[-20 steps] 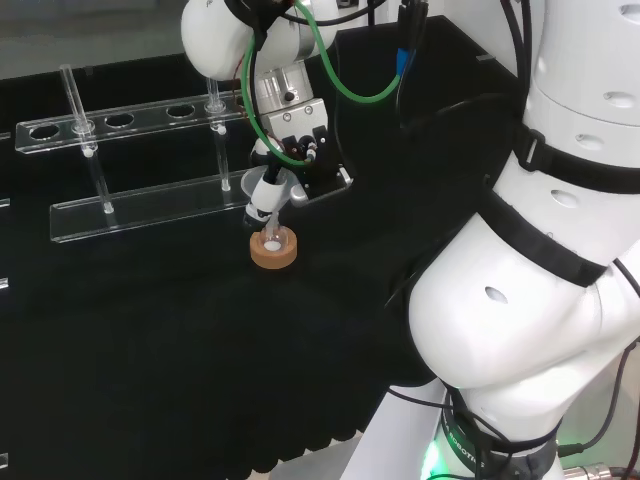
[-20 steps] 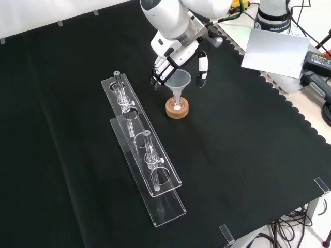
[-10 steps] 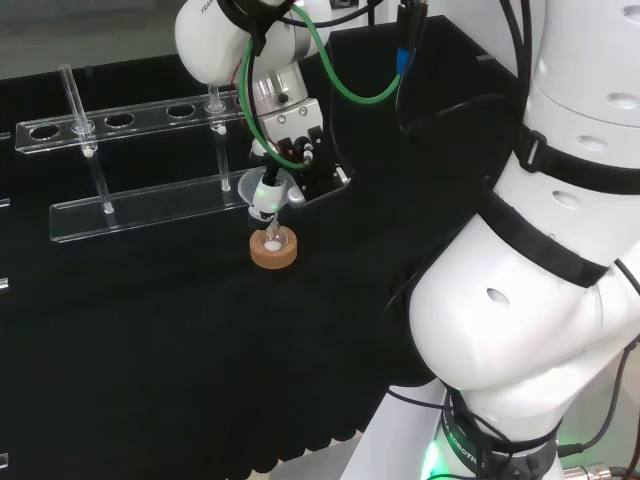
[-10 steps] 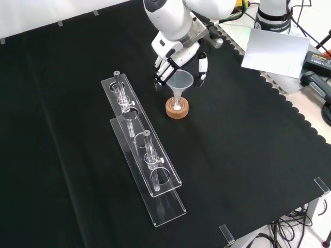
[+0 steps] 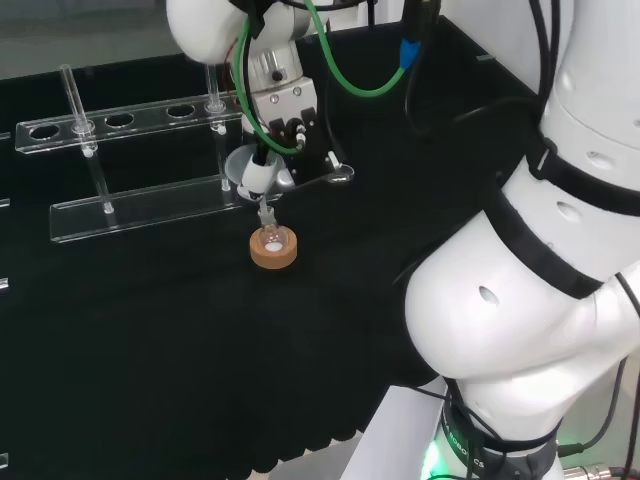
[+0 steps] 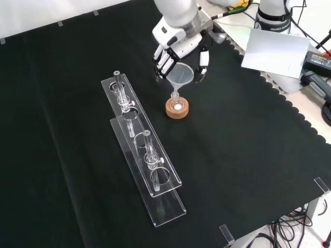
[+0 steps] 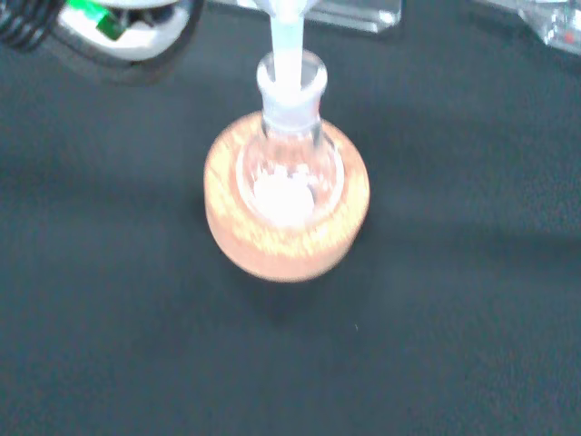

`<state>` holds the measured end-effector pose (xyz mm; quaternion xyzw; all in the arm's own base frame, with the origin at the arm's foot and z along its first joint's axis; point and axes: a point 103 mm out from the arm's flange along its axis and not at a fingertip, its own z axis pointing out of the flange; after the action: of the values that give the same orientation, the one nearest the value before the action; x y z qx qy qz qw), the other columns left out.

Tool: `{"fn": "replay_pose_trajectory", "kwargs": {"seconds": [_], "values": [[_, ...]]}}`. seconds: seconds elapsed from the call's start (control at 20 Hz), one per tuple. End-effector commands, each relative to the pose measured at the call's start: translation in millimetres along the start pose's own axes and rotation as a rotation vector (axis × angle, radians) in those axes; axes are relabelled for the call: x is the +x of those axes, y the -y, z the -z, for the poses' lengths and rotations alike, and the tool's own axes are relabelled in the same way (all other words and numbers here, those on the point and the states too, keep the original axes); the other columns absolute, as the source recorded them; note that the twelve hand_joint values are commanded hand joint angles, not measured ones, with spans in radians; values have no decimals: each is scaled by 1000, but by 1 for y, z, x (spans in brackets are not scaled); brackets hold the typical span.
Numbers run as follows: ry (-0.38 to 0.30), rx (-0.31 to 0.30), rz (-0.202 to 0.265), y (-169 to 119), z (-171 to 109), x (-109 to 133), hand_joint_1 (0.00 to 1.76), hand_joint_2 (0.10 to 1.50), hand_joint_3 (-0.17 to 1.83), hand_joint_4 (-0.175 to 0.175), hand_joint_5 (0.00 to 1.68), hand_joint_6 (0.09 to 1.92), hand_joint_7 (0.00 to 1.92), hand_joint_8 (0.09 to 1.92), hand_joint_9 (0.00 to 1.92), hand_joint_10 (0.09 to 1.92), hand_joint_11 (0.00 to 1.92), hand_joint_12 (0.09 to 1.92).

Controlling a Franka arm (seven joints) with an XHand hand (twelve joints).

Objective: Remove the funnel from the round-bottom flask.

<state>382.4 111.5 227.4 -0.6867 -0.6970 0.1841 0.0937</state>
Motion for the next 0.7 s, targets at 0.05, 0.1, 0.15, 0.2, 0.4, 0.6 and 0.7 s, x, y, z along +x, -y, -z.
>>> {"fn": "replay_pose_trajectory", "kwargs": {"seconds": [0.05, 0.1, 0.15, 0.2, 0.4, 0.6, 0.7], "values": [[81, 28, -24, -5, -24, -9, 893, 694, 512, -3, 685, 172, 443, 659, 892, 477, 543, 1287], [79, 34, -23, -4, -21, -10, 892, 694, 513, -2, 692, 178, 446, 659, 895, 476, 546, 1286], [77, 37, -24, -3, -19, -11, 892, 695, 514, -2, 698, 182, 448, 659, 899, 475, 549, 1286], [74, 44, -24, -2, -16, -11, 892, 695, 515, -2, 702, 186, 451, 659, 904, 476, 552, 1286], [65, 47, -26, 8, 3, -14, 886, 692, 523, -1, 714, 227, 479, 654, 928, 461, 575, 1271], [50, -33, -31, 25, 32, -18, 879, 688, 529, -1, 694, 296, 496, 644, 946, 438, 580, 1270], [38, -76, -35, 33, 48, -21, 877, 686, 533, -1, 663, 371, 499, 640, 954, 422, 581, 1269]]}}
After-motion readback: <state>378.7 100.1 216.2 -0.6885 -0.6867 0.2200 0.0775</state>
